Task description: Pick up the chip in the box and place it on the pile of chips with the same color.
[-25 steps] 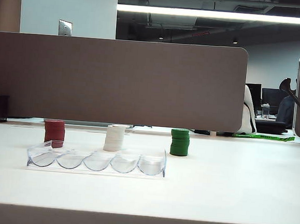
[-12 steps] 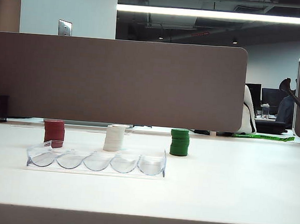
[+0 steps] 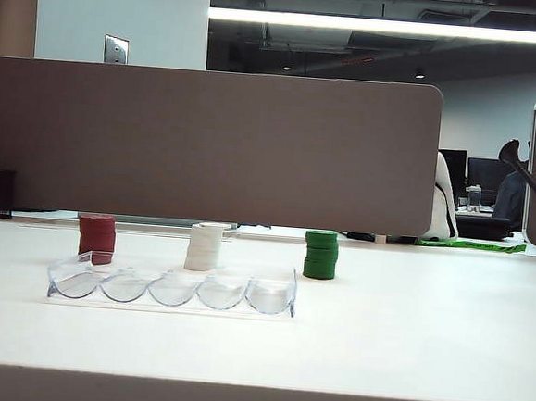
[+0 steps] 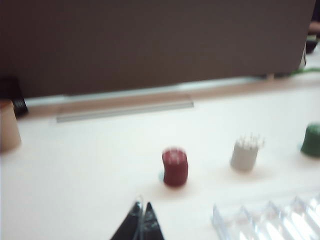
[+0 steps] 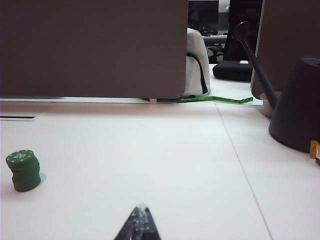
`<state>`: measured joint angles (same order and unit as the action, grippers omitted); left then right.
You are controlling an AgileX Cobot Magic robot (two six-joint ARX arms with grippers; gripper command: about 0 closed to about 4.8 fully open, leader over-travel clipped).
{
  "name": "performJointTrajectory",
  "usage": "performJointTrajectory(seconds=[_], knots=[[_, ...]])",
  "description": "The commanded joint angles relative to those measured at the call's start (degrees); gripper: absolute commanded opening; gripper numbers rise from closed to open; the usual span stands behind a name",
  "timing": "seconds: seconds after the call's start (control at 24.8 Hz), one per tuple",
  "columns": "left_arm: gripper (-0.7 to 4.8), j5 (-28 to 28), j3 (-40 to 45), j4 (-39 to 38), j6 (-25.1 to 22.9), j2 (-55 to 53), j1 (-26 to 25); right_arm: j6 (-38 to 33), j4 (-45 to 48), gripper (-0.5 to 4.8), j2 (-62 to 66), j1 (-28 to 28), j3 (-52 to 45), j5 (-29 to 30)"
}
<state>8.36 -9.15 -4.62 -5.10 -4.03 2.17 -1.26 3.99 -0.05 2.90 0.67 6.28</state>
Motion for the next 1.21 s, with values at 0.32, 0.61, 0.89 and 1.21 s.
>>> performJointTrajectory(seconds=[0.32, 0.61, 0.89, 1.21], knots=[[-0.06, 2.12, 6.21, 7.78, 0.52, 0.00, 0.02, 0.74, 2.19, -0.05, -0.07, 0.02, -0.33, 1.36], [-0.06, 4.31, 8.72, 14.60, -1.97, -0.13, 0.00, 1.03, 2.71, -0.05, -0.07, 0.00, -0.33, 2.86], [-0.06, -3.06, 8.72, 14.08, -1.97, -0.15, 0.00, 1.09, 2.27, -0.05, -0.07, 0.00, -0.33, 5.25], [-0.06, -5.88, 8.72, 14.12, -2.62, -0.13, 0.02, 1.07, 2.08, -0.05, -0.07, 0.04, -0.33, 5.81]])
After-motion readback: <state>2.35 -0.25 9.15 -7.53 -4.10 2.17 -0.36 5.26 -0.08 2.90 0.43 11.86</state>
